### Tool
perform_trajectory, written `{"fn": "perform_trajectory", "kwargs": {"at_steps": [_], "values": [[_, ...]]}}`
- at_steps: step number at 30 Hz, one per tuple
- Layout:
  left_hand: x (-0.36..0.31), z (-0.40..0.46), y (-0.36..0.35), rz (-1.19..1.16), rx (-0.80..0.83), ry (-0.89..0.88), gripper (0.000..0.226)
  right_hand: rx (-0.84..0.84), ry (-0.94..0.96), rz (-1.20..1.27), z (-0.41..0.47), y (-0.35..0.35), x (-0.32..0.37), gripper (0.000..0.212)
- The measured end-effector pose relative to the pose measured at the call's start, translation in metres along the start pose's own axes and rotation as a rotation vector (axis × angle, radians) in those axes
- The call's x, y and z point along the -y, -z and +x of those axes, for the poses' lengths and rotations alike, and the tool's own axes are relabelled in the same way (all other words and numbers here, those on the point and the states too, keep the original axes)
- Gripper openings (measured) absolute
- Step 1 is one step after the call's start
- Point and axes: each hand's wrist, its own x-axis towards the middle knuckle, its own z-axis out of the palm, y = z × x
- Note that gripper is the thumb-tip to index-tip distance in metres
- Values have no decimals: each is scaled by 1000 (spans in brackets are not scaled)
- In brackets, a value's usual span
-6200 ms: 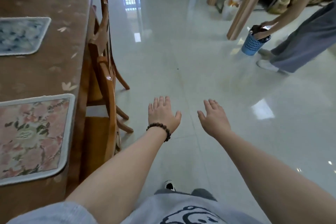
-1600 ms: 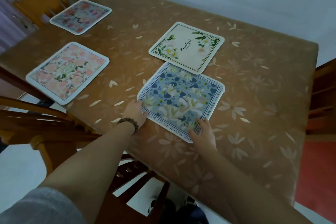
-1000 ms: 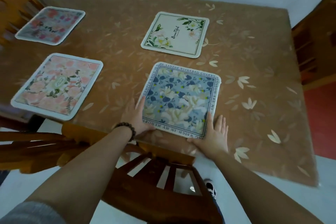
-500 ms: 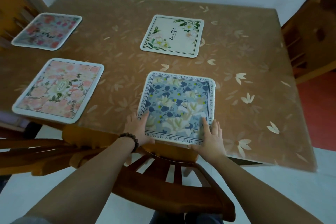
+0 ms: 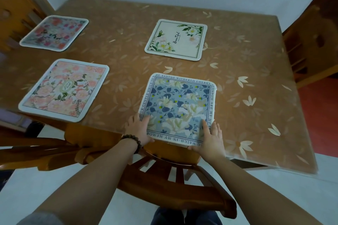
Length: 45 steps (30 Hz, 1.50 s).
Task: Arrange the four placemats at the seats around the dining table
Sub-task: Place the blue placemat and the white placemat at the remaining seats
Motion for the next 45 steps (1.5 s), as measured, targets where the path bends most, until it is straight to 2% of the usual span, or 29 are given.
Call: {"fn": "perform_trajectory", "kwargs": {"at_steps": [5,11,19,22,25,32,45], "values": [[-3,-2,-2,-104,4,-21,95,-21,-7,-3,-4,0,-9,115],[-13,-4,-2,-84,-7,-56,91,-28,-11,12,-5,3,-18,111],[-15,-7,3,-109,63,-38,88,-2,-20,35,-5,7,-21,112],[-18,-9,7,-94,97,-26,82,7,-15,42,-7,12,-23,104],[-30,-14,13,-46,33,-54,73,-16,-10,46,-11,22,-28,87],[-94,-18,30,-38,-62,-176,67,-119,-70,24,-21,67,-45,62],[-247,-30,39,45,-144,-413,70,-335,-268,67,-62,157,-123,56]]}}
